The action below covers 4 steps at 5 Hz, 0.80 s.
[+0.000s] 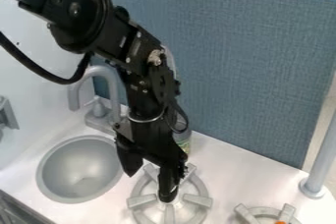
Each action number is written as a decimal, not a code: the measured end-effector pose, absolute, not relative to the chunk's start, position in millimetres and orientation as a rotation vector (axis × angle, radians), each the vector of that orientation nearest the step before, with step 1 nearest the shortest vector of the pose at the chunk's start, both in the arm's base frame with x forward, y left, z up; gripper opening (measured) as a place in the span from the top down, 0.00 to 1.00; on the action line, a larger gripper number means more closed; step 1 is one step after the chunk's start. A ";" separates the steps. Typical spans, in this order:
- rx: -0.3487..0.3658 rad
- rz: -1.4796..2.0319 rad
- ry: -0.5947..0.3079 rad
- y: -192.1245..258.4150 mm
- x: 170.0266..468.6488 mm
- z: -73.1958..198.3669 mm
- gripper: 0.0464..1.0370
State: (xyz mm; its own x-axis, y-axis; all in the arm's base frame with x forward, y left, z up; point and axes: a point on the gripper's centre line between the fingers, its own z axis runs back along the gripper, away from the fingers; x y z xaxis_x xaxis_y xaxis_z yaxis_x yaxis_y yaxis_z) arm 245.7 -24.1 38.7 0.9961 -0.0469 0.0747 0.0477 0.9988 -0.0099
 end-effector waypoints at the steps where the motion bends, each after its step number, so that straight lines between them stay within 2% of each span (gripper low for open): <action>1: -0.010 -0.046 -0.055 -23.9 243.7 33.2 0.03; 3: 0.002 0.085 -0.133 19.0 282.8 30.8 0.03; 4: 0.002 0.080 -0.132 38.9 312.9 17.9 0.03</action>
